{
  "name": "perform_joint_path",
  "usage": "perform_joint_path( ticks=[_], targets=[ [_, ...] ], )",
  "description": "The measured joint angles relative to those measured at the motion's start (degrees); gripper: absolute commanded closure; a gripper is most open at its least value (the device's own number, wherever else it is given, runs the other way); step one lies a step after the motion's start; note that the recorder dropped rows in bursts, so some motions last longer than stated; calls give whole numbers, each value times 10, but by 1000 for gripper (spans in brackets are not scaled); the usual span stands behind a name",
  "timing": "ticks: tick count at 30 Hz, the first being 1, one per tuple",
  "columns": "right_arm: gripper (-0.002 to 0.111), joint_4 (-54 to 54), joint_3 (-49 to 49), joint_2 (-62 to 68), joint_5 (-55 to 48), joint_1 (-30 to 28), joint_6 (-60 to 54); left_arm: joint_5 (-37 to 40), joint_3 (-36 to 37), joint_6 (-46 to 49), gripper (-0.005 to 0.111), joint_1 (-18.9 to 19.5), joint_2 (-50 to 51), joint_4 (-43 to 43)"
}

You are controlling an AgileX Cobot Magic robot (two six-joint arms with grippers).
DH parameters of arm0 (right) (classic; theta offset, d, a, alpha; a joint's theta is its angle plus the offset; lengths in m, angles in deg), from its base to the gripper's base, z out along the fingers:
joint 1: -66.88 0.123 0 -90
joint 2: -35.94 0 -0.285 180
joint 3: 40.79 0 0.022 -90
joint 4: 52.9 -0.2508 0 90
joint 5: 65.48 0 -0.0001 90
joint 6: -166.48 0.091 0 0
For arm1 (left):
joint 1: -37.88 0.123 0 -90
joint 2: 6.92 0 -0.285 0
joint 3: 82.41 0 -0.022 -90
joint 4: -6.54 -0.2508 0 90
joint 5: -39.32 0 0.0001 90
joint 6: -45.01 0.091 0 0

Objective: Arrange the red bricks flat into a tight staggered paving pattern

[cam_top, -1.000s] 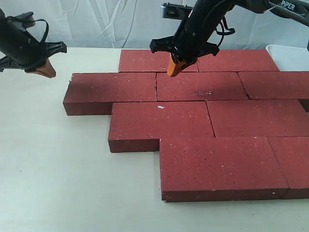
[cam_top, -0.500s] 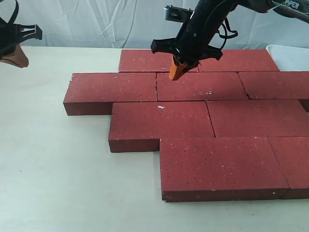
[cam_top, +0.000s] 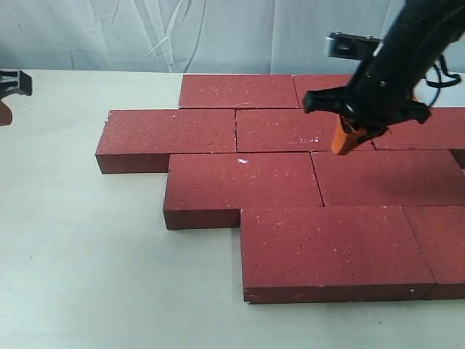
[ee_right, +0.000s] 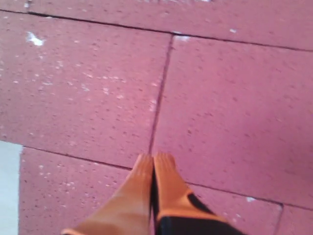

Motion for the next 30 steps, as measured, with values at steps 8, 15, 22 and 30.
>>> perform_joint_path(
  ticks=[8, 15, 22, 30],
  targets=[
    [109, 28, -141, -131, 60, -117, 0, -93, 98, 1, 107, 0, -23, 21],
    [109, 64, -228, -259, 123, -138, 0, -111, 113, 46, 107, 0, -23, 104],
    [109, 98, -324, -425, 188, -138, 0, -96, 113, 66, 107, 0, -25, 133],
    [109, 145, -446, -639, 295, -138, 0, -95, 115, 72, 107, 0, -34, 131]
  ],
)
